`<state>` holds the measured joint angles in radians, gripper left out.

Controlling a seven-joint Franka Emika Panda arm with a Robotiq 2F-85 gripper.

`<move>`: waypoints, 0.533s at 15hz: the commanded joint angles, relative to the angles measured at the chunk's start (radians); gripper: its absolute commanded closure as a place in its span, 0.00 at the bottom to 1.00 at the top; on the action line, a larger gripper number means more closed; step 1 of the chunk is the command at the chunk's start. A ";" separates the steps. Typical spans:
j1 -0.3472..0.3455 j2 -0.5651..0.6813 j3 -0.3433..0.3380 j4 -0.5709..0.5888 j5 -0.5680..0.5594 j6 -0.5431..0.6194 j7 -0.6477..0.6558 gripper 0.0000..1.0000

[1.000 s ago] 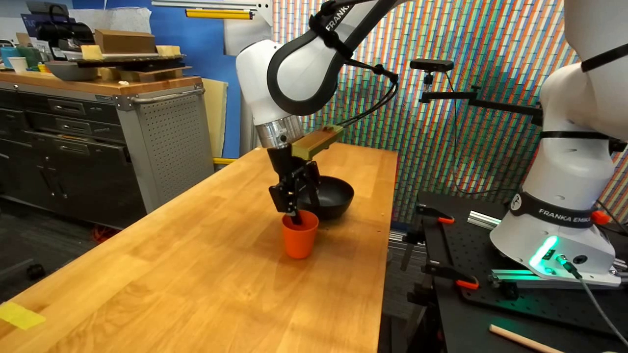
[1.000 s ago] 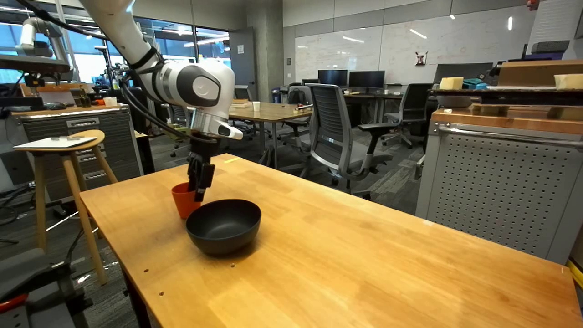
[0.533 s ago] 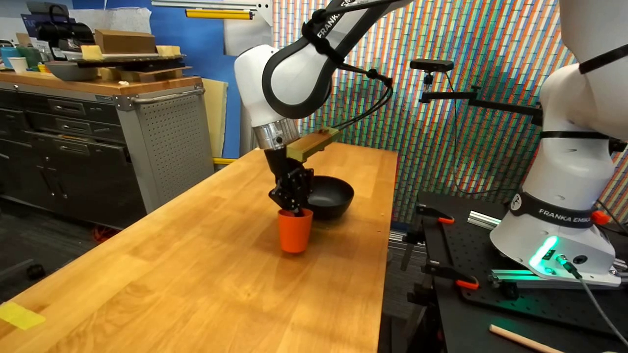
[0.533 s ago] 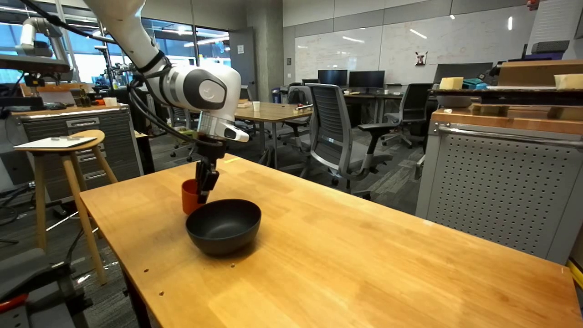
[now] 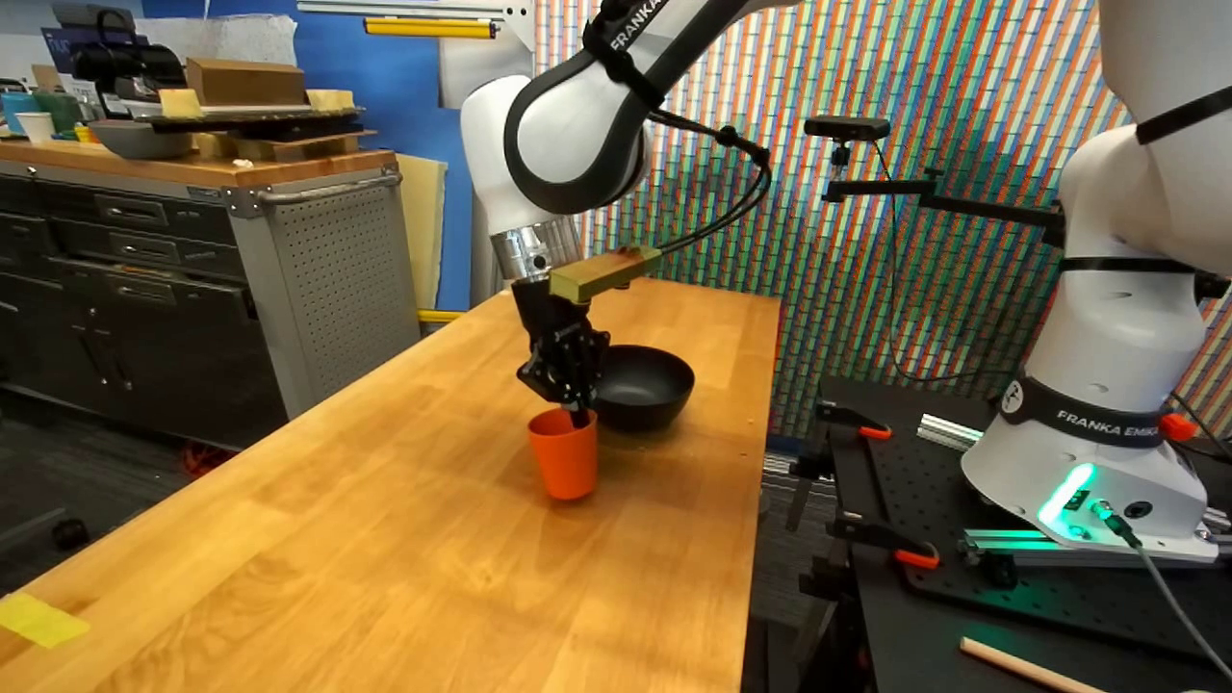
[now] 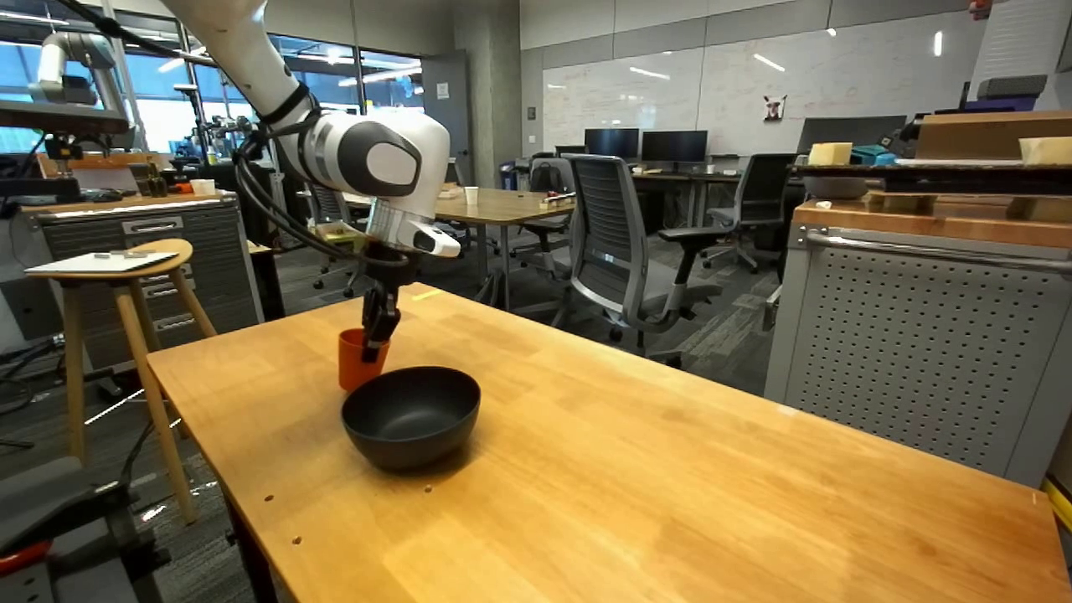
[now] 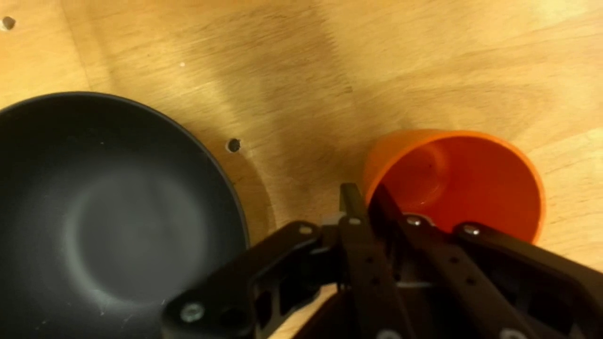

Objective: Put the orange plastic cup inside the black bowl

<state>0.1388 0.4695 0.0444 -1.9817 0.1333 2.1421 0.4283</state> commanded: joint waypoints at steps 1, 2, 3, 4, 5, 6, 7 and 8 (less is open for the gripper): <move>-0.007 -0.021 -0.004 0.000 0.022 -0.018 -0.016 0.97; -0.004 -0.033 -0.007 -0.006 0.014 -0.015 -0.011 0.97; 0.002 -0.069 -0.011 -0.022 0.000 -0.016 -0.003 0.97; 0.006 -0.088 -0.014 -0.031 -0.009 -0.012 0.004 0.98; 0.010 -0.124 -0.017 -0.043 -0.020 -0.012 0.012 1.00; 0.013 -0.159 -0.021 -0.052 -0.036 -0.013 0.021 0.99; 0.015 -0.198 -0.027 -0.062 -0.058 -0.012 0.035 0.99; 0.012 -0.232 -0.028 -0.065 -0.070 -0.021 0.040 0.99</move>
<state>0.1379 0.3737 0.0372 -1.9924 0.1062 2.1424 0.4354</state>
